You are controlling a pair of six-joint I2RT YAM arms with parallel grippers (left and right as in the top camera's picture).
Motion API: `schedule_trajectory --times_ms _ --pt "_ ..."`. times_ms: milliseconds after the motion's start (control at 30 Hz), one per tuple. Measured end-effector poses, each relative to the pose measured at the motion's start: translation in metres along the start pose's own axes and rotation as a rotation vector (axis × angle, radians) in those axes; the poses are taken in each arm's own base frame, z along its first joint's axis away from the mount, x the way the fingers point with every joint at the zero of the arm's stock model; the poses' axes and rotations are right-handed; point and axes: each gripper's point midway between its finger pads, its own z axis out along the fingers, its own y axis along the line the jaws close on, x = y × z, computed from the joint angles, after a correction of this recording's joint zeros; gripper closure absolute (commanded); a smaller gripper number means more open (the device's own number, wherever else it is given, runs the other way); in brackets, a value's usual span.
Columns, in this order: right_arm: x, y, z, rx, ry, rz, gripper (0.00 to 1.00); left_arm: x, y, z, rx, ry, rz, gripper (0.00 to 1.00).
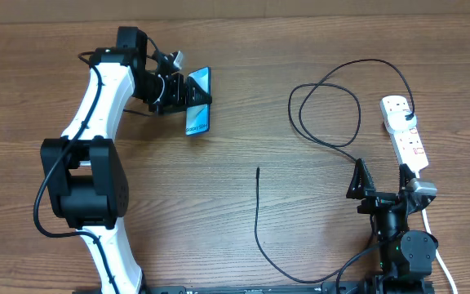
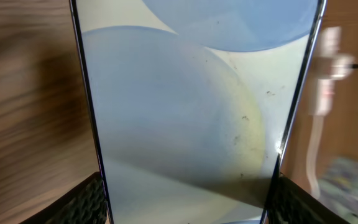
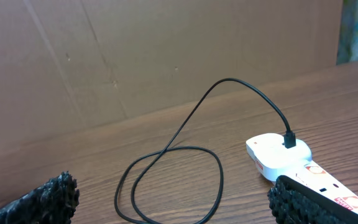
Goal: Plug charger to phone and switch on socket
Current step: 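Lift the phone with the left gripper and tilt it upright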
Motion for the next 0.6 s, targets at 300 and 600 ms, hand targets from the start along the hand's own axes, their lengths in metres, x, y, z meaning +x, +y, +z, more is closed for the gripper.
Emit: schedule_trajectory --times_ms 300,600 --pt "0.000 0.000 0.000 0.000 0.000 0.000 0.00 -0.016 -0.049 -0.021 0.349 -0.044 -0.061 0.96" --pt "0.000 0.000 0.000 0.000 0.000 0.000 0.00 -0.018 -0.077 -0.035 0.529 0.020 -0.264 0.96"
